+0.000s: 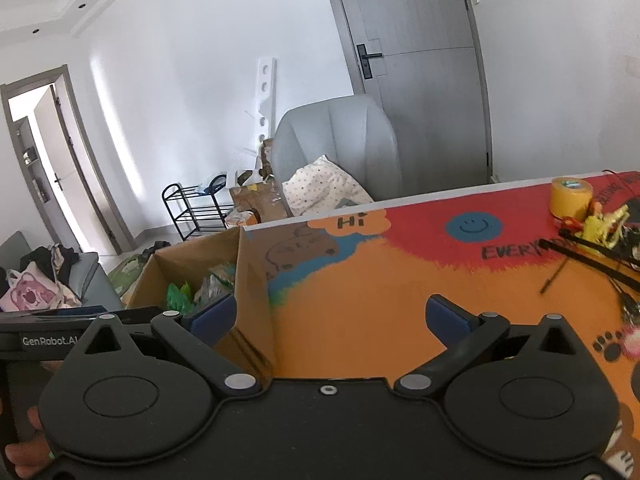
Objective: Organize snacks
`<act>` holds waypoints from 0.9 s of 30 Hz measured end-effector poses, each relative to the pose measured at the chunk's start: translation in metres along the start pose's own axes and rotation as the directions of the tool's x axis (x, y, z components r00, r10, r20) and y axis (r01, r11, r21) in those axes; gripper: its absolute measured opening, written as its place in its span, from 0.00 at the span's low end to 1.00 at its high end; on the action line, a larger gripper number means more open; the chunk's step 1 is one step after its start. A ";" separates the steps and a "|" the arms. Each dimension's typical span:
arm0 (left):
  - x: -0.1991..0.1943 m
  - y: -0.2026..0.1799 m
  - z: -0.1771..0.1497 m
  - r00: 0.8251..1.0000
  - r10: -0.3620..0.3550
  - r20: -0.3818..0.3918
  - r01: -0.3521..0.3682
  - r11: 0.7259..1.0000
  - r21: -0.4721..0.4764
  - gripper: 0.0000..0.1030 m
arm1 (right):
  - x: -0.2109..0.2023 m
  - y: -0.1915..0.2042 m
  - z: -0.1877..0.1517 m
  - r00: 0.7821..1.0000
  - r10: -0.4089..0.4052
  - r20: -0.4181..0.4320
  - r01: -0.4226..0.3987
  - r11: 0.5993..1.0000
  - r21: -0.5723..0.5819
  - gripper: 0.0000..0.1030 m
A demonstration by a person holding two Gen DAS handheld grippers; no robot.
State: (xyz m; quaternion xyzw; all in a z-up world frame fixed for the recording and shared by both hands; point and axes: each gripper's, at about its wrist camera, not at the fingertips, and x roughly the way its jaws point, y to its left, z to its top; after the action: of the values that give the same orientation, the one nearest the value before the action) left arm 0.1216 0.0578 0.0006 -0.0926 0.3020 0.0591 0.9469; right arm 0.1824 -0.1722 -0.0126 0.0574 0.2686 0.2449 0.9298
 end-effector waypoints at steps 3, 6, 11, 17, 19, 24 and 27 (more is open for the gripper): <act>-0.009 -0.001 -0.011 1.000 -0.005 -0.004 0.005 1.000 0.006 1.00 | -0.008 0.001 -0.010 1.000 -0.015 0.002 0.015 1.000 -0.003 1.00; -0.017 -0.003 -0.023 1.000 -0.001 -0.009 0.001 1.000 0.013 1.00 | -0.017 -0.001 -0.020 1.000 -0.025 -0.008 0.025 1.000 0.004 1.00; -0.027 -0.006 -0.039 1.000 0.002 -0.013 -0.002 0.999 0.035 1.00 | -0.033 0.000 -0.031 0.999 -0.042 -0.005 0.042 0.999 -0.002 1.00; -0.046 -0.006 -0.047 1.000 0.002 0.008 -0.002 1.000 0.023 1.00 | -0.058 0.007 -0.032 0.998 -0.057 0.027 0.057 0.998 -0.029 1.00; -0.055 -0.007 -0.049 1.000 0.001 0.020 -0.002 1.000 0.025 1.00 | -0.066 0.011 -0.033 0.998 -0.055 0.031 0.057 0.997 -0.045 1.00; -0.075 -0.010 -0.054 0.999 0.004 0.039 -0.006 0.999 0.047 1.00 | -0.086 0.023 -0.036 0.998 -0.046 0.042 0.049 0.995 -0.087 1.00; -0.085 -0.011 -0.058 0.999 0.000 0.046 -0.003 0.999 0.055 1.00 | -0.096 0.023 -0.035 0.998 -0.048 0.052 0.052 0.995 -0.089 1.00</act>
State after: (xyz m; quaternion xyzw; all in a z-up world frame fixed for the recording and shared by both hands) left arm 0.0217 0.0305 0.0057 -0.0651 0.2817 0.0535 0.9558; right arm 0.0839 -0.1999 0.0086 0.0146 0.2355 0.2320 0.9437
